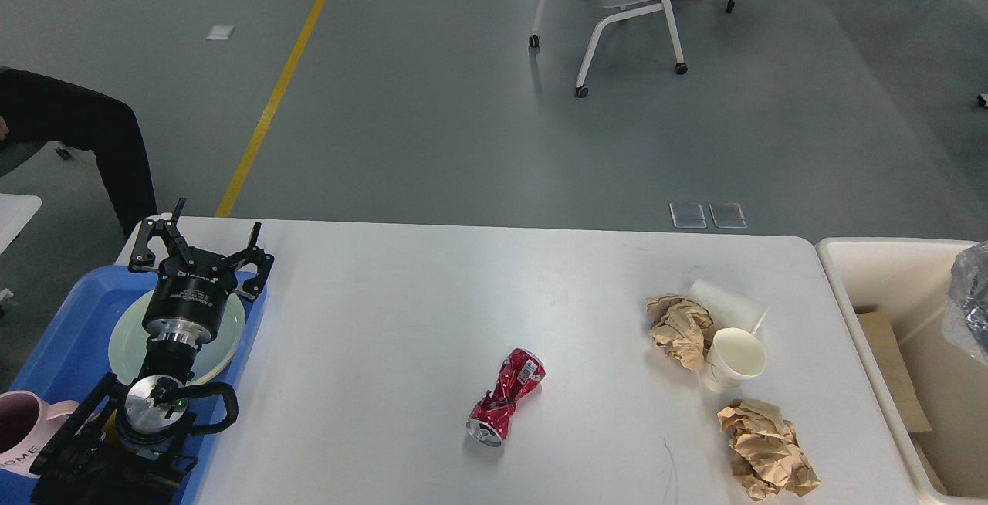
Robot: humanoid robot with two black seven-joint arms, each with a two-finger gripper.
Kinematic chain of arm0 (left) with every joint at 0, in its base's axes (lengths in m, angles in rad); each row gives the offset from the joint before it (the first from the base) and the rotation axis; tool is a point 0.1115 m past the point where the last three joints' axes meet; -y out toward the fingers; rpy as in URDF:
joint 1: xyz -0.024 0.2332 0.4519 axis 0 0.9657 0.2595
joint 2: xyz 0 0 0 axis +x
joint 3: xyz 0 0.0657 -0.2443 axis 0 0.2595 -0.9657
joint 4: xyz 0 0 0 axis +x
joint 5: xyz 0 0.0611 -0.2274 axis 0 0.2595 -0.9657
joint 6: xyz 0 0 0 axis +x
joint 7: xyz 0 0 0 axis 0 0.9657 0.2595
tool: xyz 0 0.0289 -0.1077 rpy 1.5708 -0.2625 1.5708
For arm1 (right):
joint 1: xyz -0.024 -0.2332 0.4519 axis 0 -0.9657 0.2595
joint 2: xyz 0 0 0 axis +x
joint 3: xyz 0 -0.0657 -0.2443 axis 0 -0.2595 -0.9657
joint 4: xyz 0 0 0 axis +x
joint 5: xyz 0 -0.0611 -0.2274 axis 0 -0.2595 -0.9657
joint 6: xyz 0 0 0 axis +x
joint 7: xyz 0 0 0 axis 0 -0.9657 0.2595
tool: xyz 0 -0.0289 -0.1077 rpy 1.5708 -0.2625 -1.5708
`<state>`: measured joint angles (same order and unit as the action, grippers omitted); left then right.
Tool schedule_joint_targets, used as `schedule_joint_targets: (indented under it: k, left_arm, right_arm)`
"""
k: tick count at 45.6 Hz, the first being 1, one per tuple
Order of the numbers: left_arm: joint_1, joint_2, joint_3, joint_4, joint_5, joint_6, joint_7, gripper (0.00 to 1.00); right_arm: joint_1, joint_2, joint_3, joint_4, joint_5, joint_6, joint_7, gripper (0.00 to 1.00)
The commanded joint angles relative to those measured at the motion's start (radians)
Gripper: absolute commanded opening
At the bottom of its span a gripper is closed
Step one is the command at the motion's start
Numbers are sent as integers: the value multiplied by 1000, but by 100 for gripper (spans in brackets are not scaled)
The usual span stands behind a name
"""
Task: Tidy desktop
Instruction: 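Lower the plastic bag into the white bin and release it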
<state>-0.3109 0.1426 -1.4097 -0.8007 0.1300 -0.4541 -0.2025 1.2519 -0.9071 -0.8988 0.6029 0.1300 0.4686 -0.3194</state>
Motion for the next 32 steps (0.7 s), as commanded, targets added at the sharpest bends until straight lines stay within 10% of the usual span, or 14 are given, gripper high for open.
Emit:
schedule_joint_targets:
  k: [1, 18, 32]
  left_arm:
    - [0, 0, 0, 0, 0, 0, 0, 96]
    - [1, 0, 0, 0, 0, 0, 0, 96]
    - [1, 0, 0, 0, 0, 0, 0, 96]
  right_arm:
    - [-193, 60, 124, -132, 0, -145, 0, 0]
    - [-633, 369, 199, -554, 0, -398, 0, 0]
    - [-723, 501, 193, -584, -1, -467, -13, 0]
